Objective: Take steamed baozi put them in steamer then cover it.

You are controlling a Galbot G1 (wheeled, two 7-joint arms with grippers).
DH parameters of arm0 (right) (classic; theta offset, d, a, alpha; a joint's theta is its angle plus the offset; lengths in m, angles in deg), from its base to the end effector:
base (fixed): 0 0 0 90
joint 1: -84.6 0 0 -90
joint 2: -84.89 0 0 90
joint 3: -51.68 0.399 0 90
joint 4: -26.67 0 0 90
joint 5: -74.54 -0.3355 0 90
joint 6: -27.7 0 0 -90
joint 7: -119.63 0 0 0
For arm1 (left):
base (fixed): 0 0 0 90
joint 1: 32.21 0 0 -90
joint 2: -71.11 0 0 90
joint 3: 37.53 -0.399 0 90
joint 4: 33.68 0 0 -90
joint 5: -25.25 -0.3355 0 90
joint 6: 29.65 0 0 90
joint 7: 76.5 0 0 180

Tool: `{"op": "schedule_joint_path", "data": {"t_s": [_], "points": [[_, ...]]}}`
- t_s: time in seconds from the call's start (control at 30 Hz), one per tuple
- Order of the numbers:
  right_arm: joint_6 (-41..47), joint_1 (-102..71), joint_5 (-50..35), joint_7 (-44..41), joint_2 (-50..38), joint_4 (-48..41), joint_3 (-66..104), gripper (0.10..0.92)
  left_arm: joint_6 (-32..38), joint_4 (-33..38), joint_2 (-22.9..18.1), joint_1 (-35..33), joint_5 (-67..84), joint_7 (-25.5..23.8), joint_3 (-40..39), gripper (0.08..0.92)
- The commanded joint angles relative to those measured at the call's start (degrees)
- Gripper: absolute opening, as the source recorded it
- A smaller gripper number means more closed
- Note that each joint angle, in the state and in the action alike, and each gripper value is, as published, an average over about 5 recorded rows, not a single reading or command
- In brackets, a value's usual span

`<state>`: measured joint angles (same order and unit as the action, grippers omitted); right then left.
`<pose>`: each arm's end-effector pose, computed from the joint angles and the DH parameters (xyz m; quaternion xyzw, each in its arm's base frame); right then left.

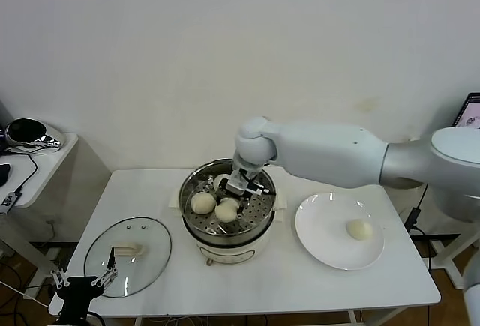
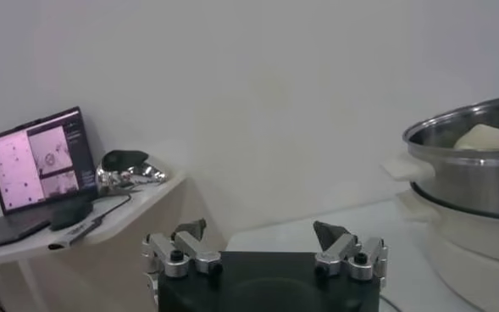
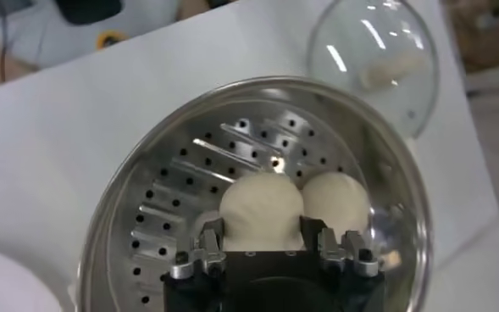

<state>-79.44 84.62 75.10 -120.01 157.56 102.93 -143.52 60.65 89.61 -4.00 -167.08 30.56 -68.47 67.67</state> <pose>0.5507 0.1576 -0.0853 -0.6868 0.1772 -0.7049 0.0069 0.0586 0.1263 -0.3247 0.0933 -0.9831 -0.1420 0.0687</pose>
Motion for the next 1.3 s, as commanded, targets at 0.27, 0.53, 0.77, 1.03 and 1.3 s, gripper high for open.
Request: {"op": "schedule_joint_path", "data": {"t_s": [0.27, 0.53, 0.77, 1.03, 1.3], "points": [[-5.81, -0.02, 4.05, -1.71, 2.14, -0.32, -2.39, 0.580, 0.32, -0.48, -0.10, -0.05, 0.02, 0.11, -0.09, 0.823], [-5.21, 0.98, 1.67, -1.00, 1.21, 0.69, -1.97, 0.719, 0.40, -0.42, -0.10, -0.03, 0.04, 0.12, -0.06, 0.823], [5.17, 4.91, -0.44, -3.57, -3.76, 2.95, 1.92, 0.820, 0.35, -0.14, 0.14, 0.01, 0.27, 0.09, 0.15, 0.823], [30.63, 7.66, -6.53, -2.81, -16.93, 7.27, 4.98, 0.823, 0.27, 0.09, 0.66, 0.28, 0.23, 0.02, 0.18, 0.823], [40.93, 4.63, -7.35, -1.03, -32.53, 10.50, 7.19, 0.823, 0.19, 0.09, 1.28, 0.54, -0.05, -0.07, -0.34, 0.823]]}}
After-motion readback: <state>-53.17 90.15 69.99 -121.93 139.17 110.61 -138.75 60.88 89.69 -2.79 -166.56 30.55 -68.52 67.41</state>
